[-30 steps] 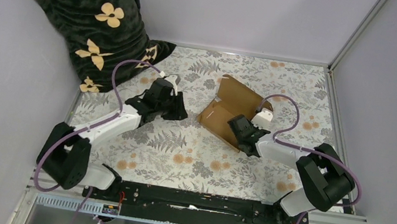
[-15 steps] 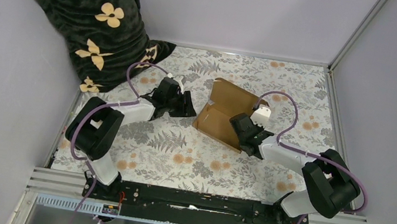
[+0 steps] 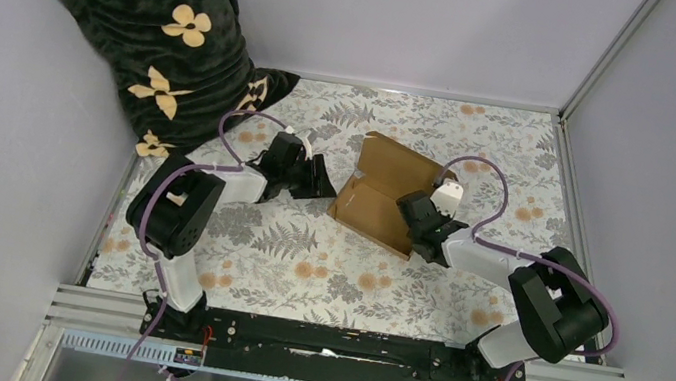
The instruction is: Fold the paper box
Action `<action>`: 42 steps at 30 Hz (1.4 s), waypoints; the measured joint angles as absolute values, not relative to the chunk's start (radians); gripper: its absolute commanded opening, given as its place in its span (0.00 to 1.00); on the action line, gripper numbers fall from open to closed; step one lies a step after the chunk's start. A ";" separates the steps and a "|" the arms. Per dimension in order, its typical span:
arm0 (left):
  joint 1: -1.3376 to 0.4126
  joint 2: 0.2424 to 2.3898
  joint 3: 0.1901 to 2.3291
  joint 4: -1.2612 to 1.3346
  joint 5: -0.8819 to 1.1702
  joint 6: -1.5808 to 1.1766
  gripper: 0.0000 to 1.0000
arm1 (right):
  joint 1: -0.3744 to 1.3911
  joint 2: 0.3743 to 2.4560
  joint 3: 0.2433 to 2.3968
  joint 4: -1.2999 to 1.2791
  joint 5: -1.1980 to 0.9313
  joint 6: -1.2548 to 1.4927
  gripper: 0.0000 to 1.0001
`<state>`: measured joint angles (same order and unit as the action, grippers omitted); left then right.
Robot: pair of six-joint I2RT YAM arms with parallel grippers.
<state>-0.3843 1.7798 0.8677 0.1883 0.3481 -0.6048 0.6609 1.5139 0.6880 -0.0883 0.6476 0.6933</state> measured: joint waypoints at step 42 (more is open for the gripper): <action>-0.401 1.870 0.887 0.381 0.499 -0.698 0.50 | 0.623 1.553 0.677 -0.012 0.540 0.704 0.38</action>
<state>-0.4011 1.8698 0.8871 0.3805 0.4992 -0.6983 0.6228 1.5528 0.6765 -0.0124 0.5404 0.7044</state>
